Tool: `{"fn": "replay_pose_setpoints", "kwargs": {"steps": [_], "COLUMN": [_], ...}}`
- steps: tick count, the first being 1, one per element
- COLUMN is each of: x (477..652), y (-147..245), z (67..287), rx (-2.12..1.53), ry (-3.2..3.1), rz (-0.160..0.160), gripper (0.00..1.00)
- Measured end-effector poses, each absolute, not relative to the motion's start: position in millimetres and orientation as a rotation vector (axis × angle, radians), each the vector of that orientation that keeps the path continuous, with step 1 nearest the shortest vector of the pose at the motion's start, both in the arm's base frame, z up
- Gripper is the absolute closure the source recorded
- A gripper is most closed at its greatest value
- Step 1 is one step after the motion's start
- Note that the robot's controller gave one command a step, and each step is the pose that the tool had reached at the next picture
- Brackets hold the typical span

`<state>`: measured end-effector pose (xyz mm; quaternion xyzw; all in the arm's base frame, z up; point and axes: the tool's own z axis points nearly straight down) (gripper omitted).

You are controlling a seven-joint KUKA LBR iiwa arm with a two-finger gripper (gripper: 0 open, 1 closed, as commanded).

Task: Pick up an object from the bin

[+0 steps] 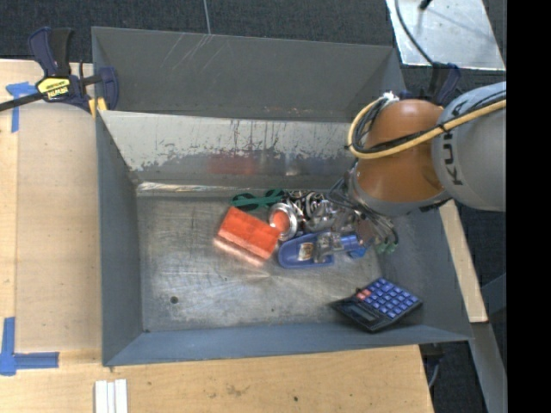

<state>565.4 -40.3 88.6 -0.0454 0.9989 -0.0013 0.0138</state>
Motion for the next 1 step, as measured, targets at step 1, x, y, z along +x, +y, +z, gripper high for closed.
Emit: {"fn": "replay_pose_setpoints", "kwargs": {"steps": [1], "x": [561.6], "y": [-40.0], "z": [104.3], "rx": [-0.144], "ry": [3.128], "rz": [-0.002], "gripper": [1.00]}}
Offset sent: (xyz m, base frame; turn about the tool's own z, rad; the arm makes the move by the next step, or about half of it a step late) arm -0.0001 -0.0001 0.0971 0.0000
